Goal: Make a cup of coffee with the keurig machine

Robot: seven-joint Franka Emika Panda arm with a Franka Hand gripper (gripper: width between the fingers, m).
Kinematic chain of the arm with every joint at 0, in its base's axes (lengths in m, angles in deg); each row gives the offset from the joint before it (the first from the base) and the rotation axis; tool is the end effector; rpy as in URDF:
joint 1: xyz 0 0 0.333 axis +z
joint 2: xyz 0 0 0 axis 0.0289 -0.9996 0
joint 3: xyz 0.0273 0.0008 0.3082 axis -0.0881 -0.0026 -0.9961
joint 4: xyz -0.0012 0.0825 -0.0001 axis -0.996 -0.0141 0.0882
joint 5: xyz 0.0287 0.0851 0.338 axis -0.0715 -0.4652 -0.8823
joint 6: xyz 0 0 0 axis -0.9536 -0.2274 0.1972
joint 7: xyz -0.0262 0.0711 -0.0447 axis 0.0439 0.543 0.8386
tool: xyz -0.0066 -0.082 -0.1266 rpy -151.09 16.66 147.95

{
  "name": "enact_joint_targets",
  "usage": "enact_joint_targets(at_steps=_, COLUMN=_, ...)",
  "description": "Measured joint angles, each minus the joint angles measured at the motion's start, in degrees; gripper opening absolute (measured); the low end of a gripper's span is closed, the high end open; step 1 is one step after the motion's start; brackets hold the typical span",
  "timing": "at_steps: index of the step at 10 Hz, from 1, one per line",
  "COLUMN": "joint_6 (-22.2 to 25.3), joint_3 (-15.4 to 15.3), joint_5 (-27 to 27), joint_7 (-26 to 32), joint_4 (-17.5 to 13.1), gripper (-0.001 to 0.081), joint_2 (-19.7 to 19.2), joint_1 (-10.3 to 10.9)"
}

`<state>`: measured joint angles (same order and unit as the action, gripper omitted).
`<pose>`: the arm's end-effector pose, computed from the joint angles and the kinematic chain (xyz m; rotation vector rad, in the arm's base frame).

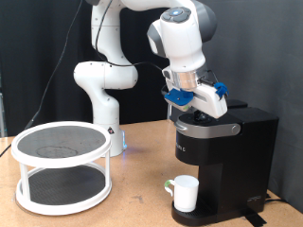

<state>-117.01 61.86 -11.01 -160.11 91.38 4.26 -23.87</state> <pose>0.4876 0.0888 0.3921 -1.3026 2.7290 0.6437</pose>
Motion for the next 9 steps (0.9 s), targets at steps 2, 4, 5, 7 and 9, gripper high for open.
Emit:
enact_joint_targets(at_steps=2, joint_6=1.5, joint_3=0.4, joint_5=0.0, joint_7=-0.5, joint_4=-1.4, gripper=0.0000, joint_2=-1.3, joint_1=-0.2)
enact_joint_targets(at_steps=4, joint_6=1.5, joint_3=0.4, joint_5=-0.1, joint_7=0.0, joint_4=-1.7, gripper=0.0000, joint_2=-1.7, joint_1=-0.3)
enact_joint_targets(at_steps=5, joint_6=1.4, joint_3=0.5, joint_5=-0.5, joint_7=1.3, joint_4=-1.6, gripper=0.0000, joint_2=-1.6, joint_1=-0.4)
enact_joint_targets(at_steps=7, joint_6=0.5, joint_3=0.5, joint_5=-4.5, joint_7=6.9, joint_4=-0.4, gripper=0.0000, joint_2=-0.8, joint_1=-0.6)
enact_joint_targets(at_steps=9, joint_6=-0.7, joint_3=0.6, joint_5=-10.0, joint_7=13.1, joint_4=1.9, gripper=0.0000, joint_2=1.5, joint_1=-0.8)
